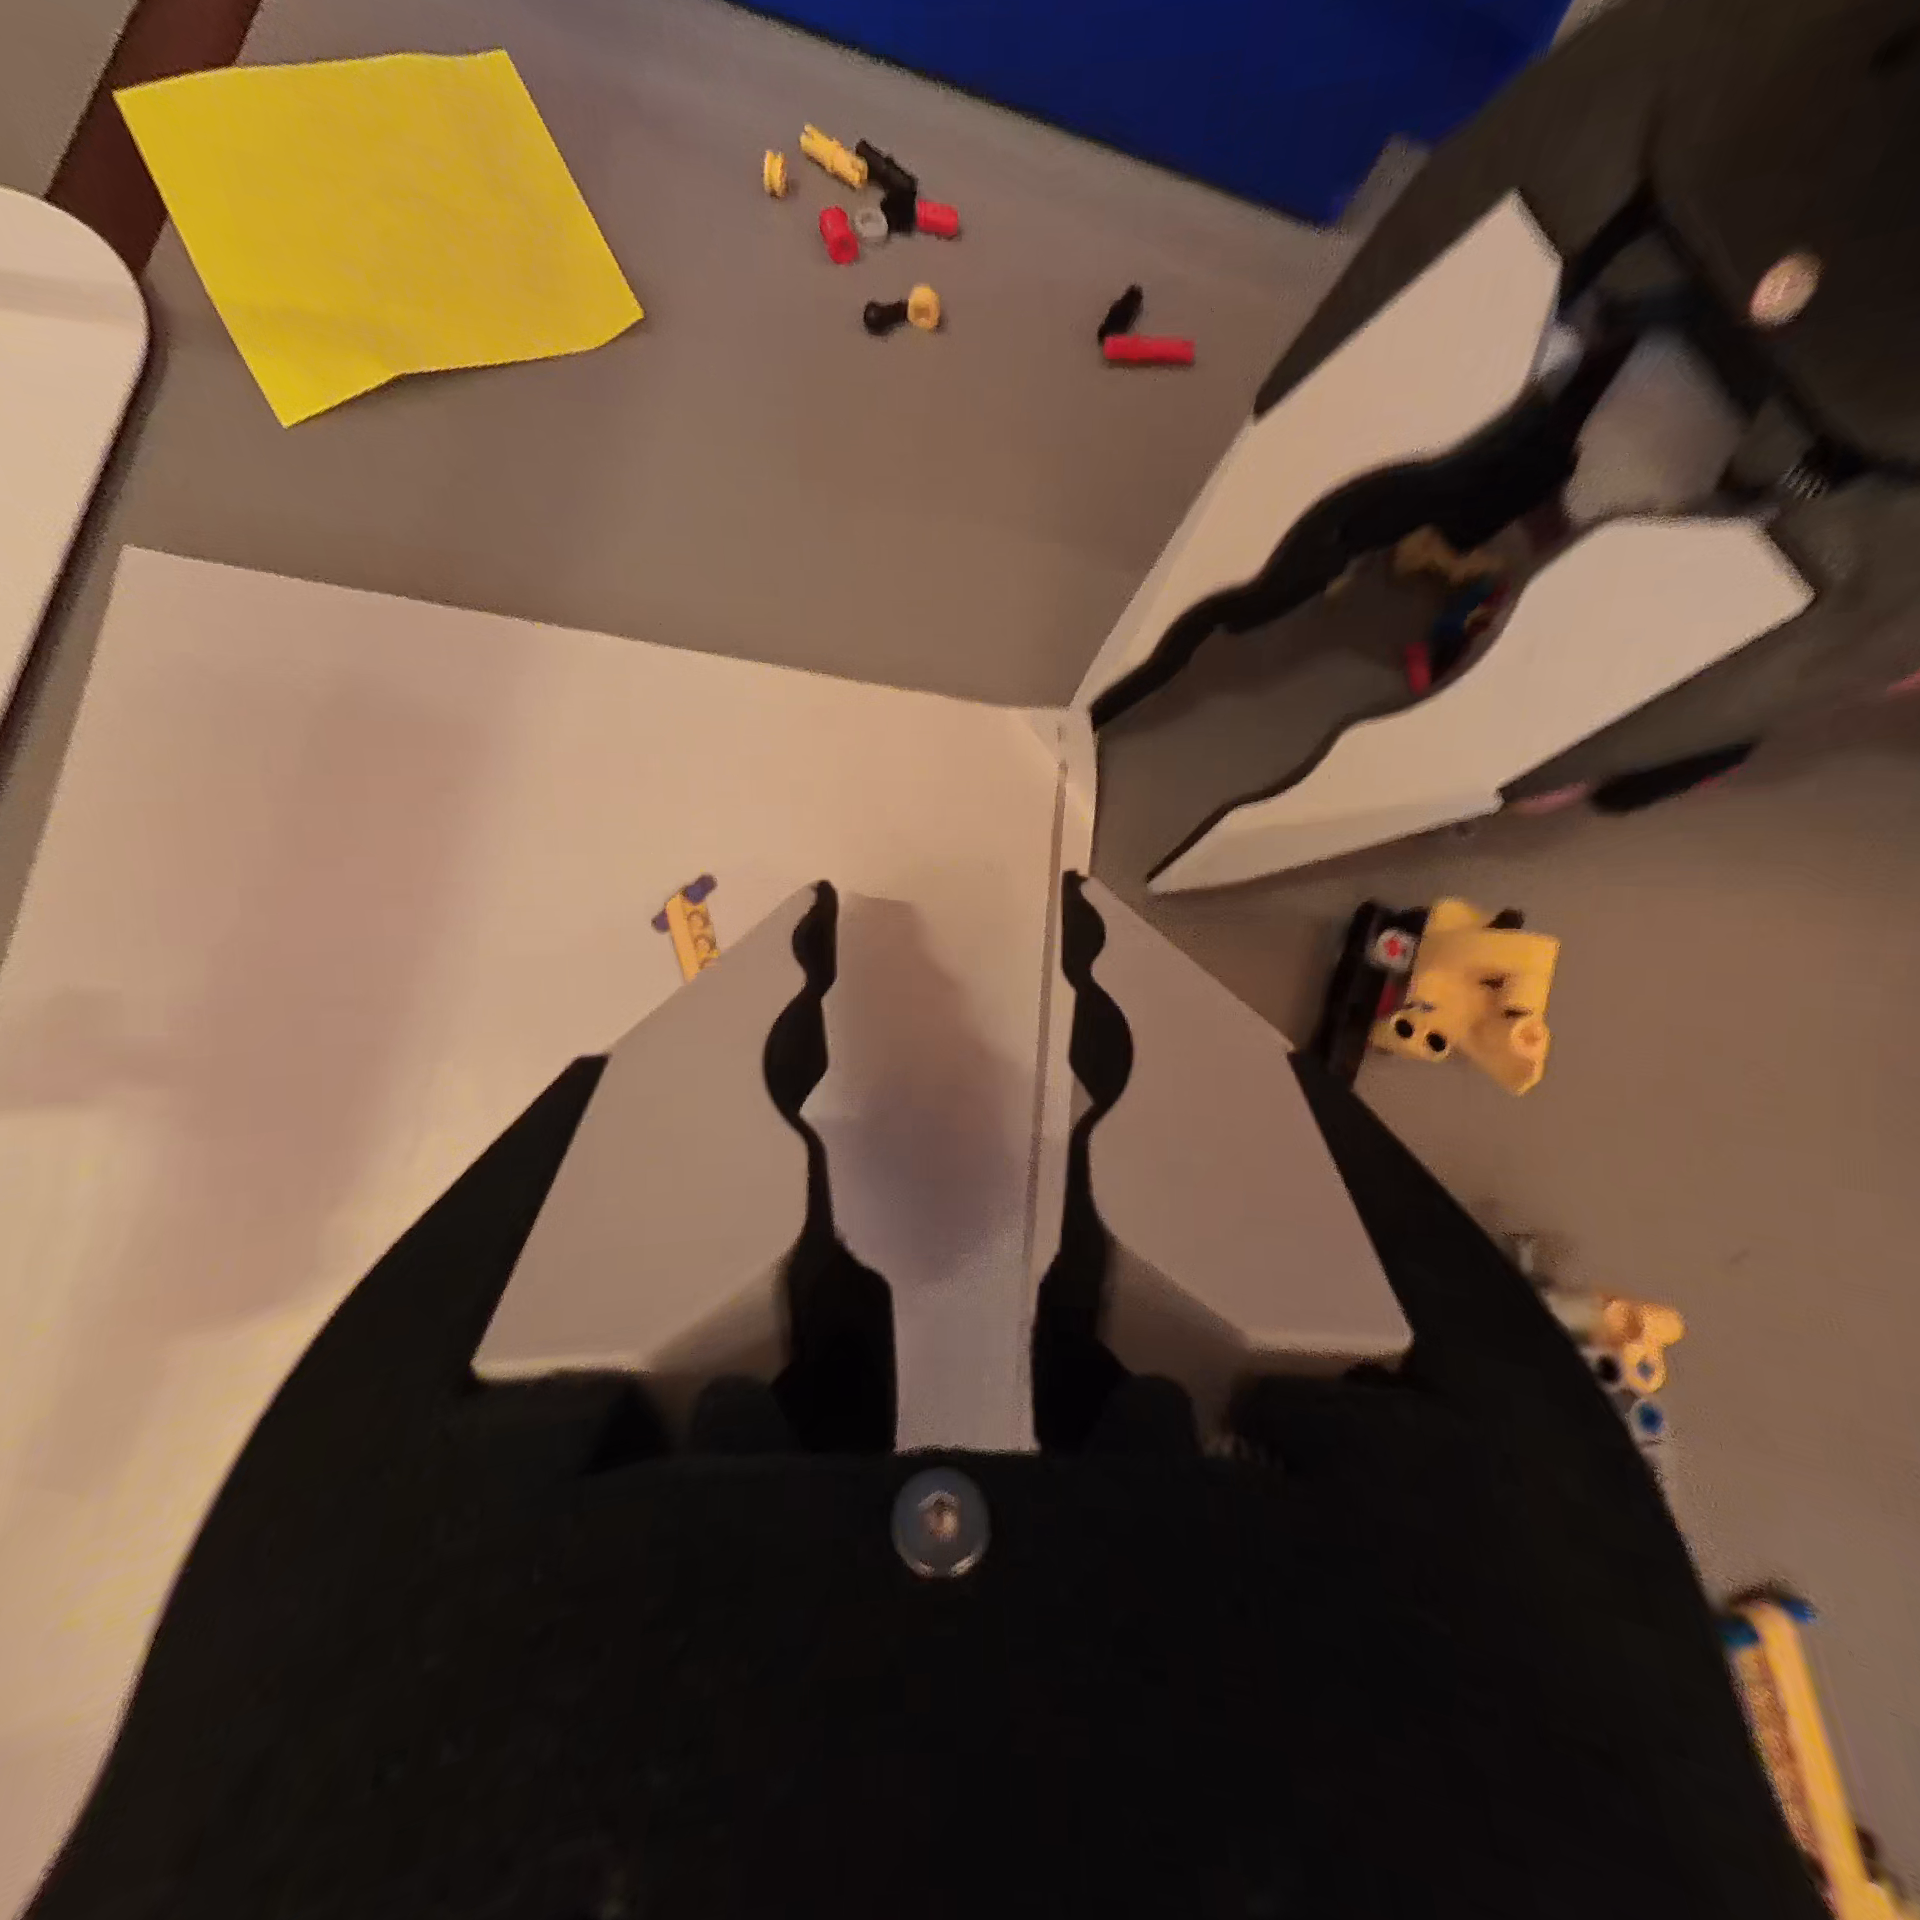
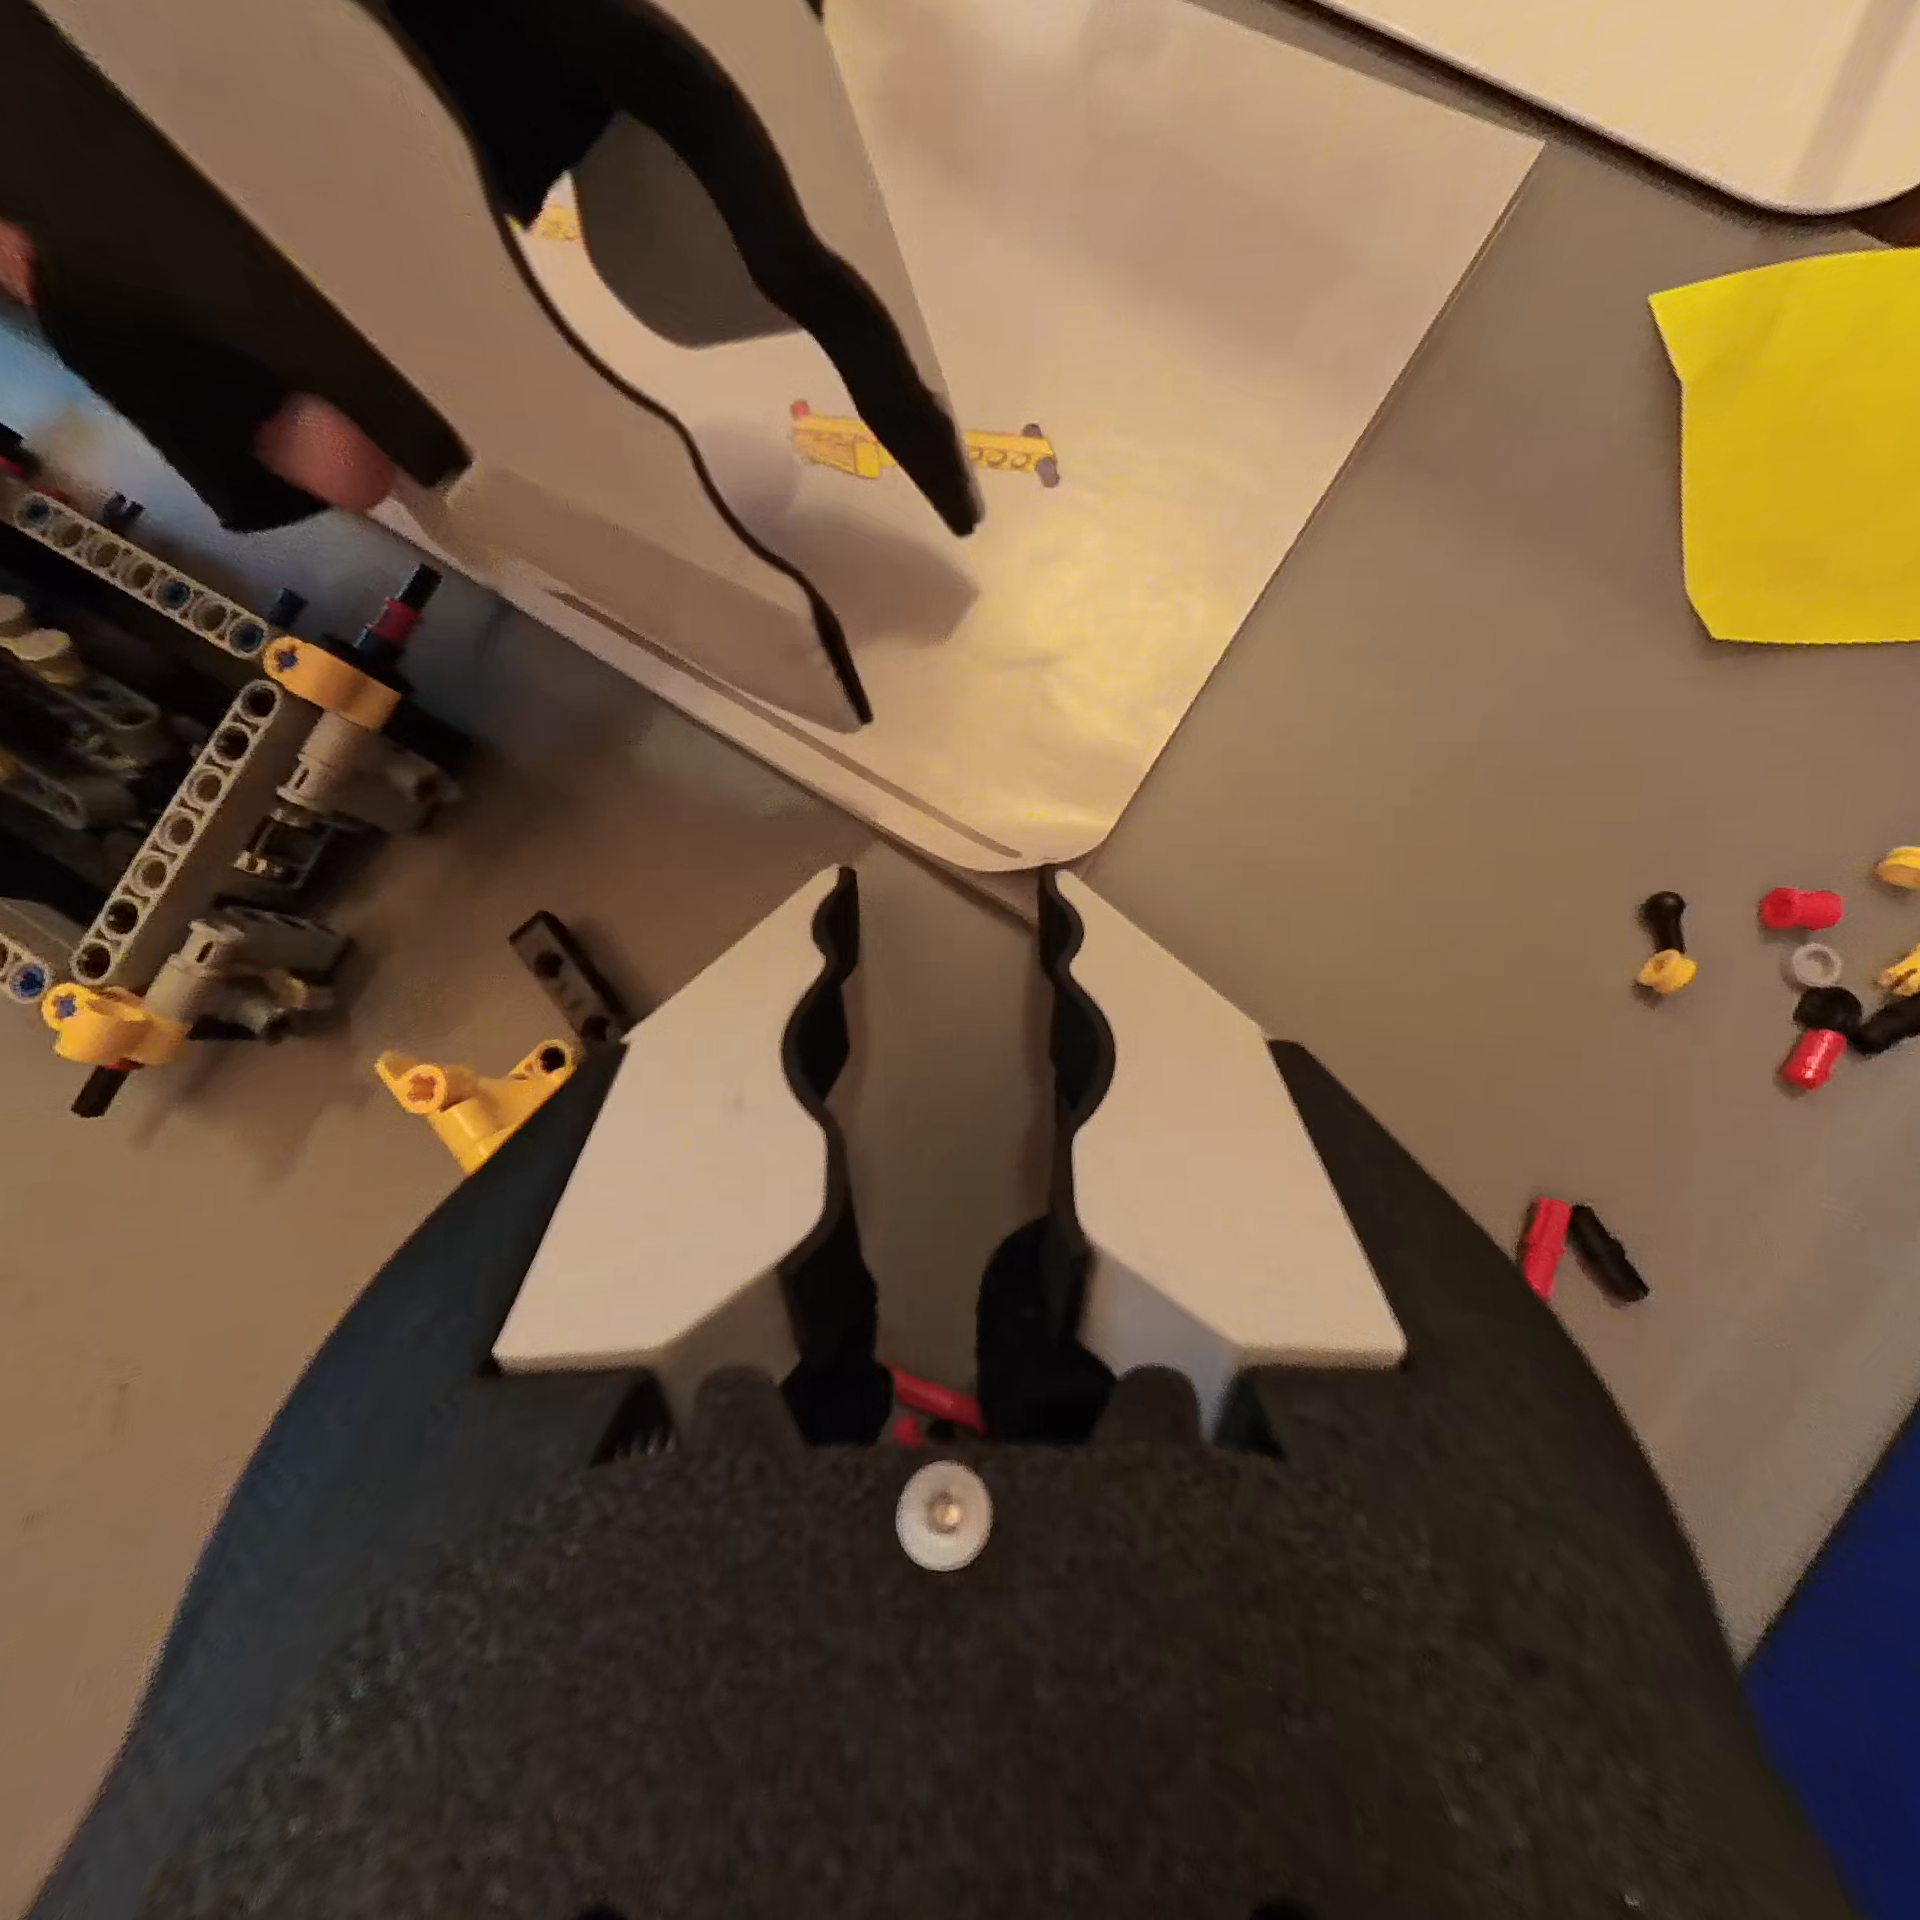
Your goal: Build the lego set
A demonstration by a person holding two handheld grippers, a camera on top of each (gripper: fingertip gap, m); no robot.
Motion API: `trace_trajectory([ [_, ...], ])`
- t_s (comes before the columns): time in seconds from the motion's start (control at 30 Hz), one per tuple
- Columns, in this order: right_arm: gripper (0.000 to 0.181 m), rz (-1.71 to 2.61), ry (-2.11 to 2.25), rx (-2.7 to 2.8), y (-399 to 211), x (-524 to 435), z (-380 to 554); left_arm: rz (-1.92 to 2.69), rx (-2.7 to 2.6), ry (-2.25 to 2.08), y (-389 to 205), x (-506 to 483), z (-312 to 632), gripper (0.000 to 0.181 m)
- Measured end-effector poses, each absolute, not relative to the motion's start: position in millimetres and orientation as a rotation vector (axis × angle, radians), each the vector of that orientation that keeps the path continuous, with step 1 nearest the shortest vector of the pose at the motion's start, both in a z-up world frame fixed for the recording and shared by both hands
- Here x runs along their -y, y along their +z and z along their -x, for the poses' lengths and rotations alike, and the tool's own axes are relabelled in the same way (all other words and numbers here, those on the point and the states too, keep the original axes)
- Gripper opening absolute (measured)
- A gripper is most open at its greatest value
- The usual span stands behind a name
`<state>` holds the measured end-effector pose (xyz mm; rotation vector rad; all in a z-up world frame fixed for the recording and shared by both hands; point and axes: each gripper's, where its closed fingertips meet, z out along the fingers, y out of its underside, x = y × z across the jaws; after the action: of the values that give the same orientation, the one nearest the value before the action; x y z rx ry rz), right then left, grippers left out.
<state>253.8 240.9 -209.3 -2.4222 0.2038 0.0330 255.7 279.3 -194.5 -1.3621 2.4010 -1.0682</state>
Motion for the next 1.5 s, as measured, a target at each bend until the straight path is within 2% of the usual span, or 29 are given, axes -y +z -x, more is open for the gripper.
trace_trajectory([
  [0.37, 0.024, 2.296, 0.258, -0.612, -206.4, -257.4, -263.2, 1.564, -2.275, -1.249, -165.5, -294.0, -266.1, 0.043],
  [0.53, 0.000, 2.319, 0.219, -0.605, -206.7, -256.5, -260.4, 1.663, -2.192, -1.316, -148.1, -312.9, -253.0, 0.043],
  [0.6, 0.000, 2.303, 0.168, -0.581, -199.4, -257.5, -258.6, 1.707, -2.150, -1.334, -143.4, -320.0, -249.8, 0.043],
  [0.77, 0.000, 2.187, -0.129, -0.267, -148.5, -276.8, -240.1, 1.812, -2.024, -1.465, -125.8, -324.3, -246.0, 0.044],
  [0.9, 0.000, 2.059, -0.476, 0.044, -105.8, -298.8, -213.0, 1.916, -1.860, -1.629, -98.0, -333.3, -243.9, 0.055],
  [1.03, 0.000, 2.029, -0.754, 0.248, -92.7, -316.1, -192.9, 2.016, -1.720, -1.654, -78.4, -362.0, -228.2, 0.058],
  [1.17, 0.000, 2.020, -0.847, 0.379, -90.8, -336.5, -166.0, 2.151, -1.664, -1.592, -90.3, -383.2, -206.7, 0.058],
  [1.2, 0.000, 2.018, -0.875, 0.406, -90.5, -341.2, -160.4, 2.180, -1.665, -1.587, -94.0, -385.9, -201.2, 0.056],
  [1.27, 0.000, 2.009, -0.941, 0.458, -90.3, -349.9, -149.9, 2.220, -1.637, -1.590, -97.8, -393.2, -191.3, 0.040],
  [1.37, 0.000, 1.951, -1.030, 0.497, -84.5, -362.2, -133.3, 2.236, -1.640, -1.652, -98.0, -401.9, -172.9, 0.000],
  [1.43, 0.001, 1.938, -0.947, 0.502, -87.0, -368.3, -114.5, 2.251, -1.632, -1.641, -101.8, -414.3, -159.3, 0.000],
  [1.5, 0.027, 1.987, -0.701, 0.483, -95.2, -369.2, -88.5, 2.261, -1.630, -1.601, -107.1, -429.6, -143.4, 0.000],
])
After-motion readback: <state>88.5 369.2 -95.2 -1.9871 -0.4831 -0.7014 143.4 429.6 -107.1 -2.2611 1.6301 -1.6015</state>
